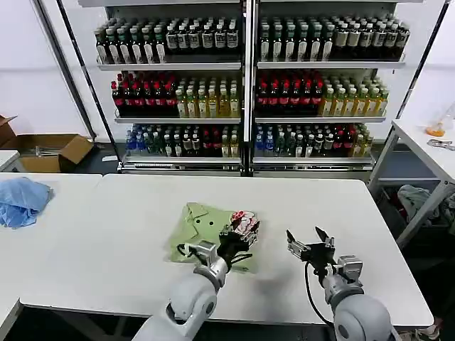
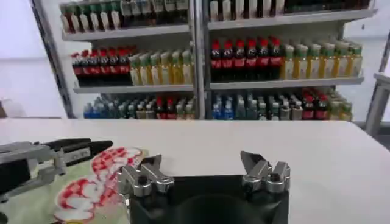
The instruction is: Fold and organize the clothes.
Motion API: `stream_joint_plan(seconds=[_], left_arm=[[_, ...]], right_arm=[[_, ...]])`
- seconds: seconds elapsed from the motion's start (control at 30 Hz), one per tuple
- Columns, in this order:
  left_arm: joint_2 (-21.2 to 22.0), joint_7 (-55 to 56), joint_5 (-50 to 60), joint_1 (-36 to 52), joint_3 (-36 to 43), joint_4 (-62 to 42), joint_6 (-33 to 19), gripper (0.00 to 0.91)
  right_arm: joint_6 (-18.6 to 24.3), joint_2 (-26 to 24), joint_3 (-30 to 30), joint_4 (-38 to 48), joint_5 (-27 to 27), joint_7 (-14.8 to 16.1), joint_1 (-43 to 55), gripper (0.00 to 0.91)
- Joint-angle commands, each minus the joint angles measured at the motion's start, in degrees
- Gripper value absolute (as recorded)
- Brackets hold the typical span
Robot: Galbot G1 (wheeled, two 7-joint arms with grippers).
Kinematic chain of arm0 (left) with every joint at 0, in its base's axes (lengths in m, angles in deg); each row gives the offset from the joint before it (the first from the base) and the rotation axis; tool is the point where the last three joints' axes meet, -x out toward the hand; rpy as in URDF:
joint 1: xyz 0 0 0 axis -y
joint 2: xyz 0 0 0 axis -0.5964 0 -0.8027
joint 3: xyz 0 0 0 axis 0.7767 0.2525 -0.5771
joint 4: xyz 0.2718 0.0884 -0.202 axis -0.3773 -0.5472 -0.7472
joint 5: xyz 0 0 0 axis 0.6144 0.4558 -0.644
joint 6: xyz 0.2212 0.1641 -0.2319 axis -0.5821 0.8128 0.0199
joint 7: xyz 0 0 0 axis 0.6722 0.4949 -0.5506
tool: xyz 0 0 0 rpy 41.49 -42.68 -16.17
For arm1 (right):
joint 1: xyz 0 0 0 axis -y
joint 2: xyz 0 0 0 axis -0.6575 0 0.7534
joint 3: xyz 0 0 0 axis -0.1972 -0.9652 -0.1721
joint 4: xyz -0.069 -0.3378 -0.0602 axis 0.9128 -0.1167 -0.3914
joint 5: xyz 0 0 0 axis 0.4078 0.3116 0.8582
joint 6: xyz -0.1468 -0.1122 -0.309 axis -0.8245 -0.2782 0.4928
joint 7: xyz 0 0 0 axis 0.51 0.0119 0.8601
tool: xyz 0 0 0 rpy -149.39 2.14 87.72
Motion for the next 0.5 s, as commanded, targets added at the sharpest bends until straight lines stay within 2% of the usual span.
stream_joint_plan(seconds=[0.03, 0.13, 0.27, 0.5], left_arm=[[-3.5, 0.2, -0.5, -16.0, -15.1, 14.8, -6.4, 0.907], [-4.9, 0.0, -0.7, -21.3, -20.7, 18.0, -7.3, 0.907], [-4.5, 0.0, -1.0, -27.0, -27.2, 20.4, -8.1, 0.907], [-3.0, 0.1, -1.0, -30.7, -30.8, 21.4, -8.4, 0.907]], right_arm=[[0.7, 4.8, -8.5, 7.2, -6.2, -1.9, 9.1, 0.907], [-0.1, 9.0, -11.8, 12.3, -7.6, -2.9, 13.2, 0.907], [0.0, 12.8, -14.0, 18.8, -9.2, -3.9, 18.4, 0.907], [-1.5, 19.1, -16.8, 31.3, -12.3, -6.5, 26.9, 0.907]])
